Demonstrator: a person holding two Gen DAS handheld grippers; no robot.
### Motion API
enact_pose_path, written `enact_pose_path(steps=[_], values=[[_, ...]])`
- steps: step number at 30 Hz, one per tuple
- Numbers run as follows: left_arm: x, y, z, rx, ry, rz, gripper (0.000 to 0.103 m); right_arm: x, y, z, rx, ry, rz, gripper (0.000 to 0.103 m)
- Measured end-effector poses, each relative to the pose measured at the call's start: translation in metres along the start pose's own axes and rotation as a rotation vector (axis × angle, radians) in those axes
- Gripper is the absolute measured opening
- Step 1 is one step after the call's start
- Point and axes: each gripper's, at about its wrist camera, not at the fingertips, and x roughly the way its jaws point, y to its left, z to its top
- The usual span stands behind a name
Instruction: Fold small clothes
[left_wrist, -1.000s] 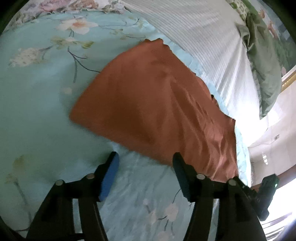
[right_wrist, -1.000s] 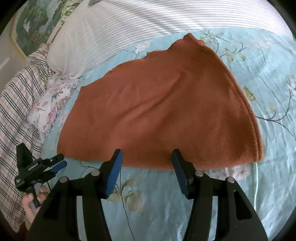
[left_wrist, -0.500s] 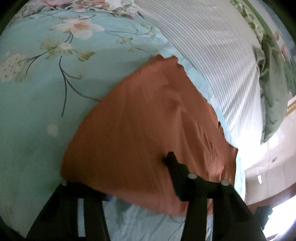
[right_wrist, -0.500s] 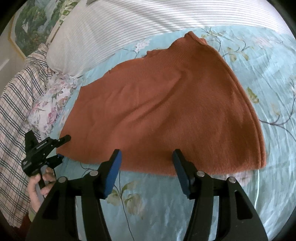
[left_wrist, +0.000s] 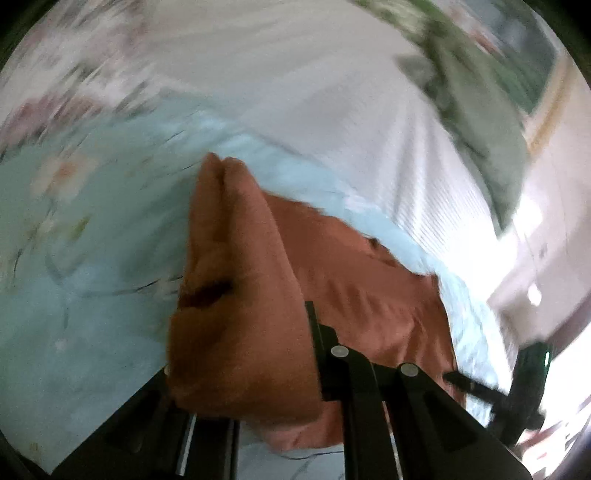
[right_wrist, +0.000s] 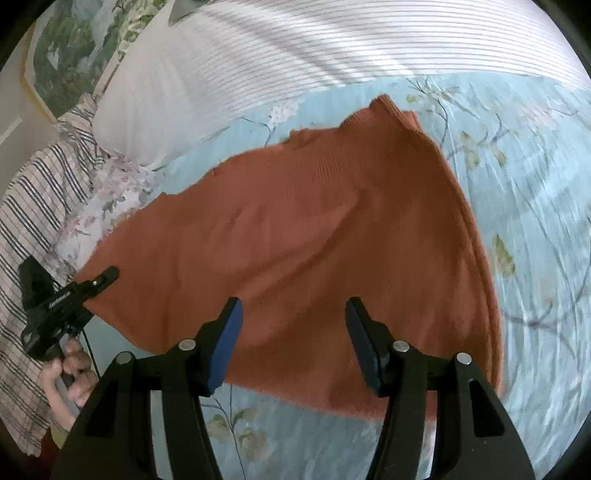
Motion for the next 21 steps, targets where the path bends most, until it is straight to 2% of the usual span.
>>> enact_pose_path(steps=[3, 7, 9, 11, 13, 15, 21], values=[[0.013, -0.05, -0.011, 0.172, 0.005, 0.012, 0.01, 0.006, -0.008, 0.014, 0.036, 0.021, 0.044, 0.059], [0.038, -0.097, -0.044, 0.395, 0.031, 0.085, 0.01, 0.023, -0.013, 0.031, 0.066, 0.069, 0.085, 0.059], [0.051, -0.115, -0.065, 0.519, 0.038, 0.145, 0.01, 0.032, -0.013, 0.035, 0.084, 0.09, 0.148, 0.059], [0.062, -0.124, -0.08, 0.598, 0.046, 0.191, 0.01, 0.046, -0.013, 0.041, 0.137, 0.116, 0.257, 0.065], [0.069, -0.128, -0.089, 0.642, 0.043, 0.222, 0.01, 0.059, -0.009, 0.045, 0.15, 0.138, 0.298, 0.077], [0.069, -0.127, -0.094, 0.668, 0.029, 0.239, 0.01, 0.077, 0.002, 0.051, 0.127, 0.175, 0.323, 0.079], [0.061, -0.125, -0.095, 0.679, 0.023, 0.217, 0.01, 0.123, 0.026, 0.071, 0.093, 0.231, 0.347, 0.08]])
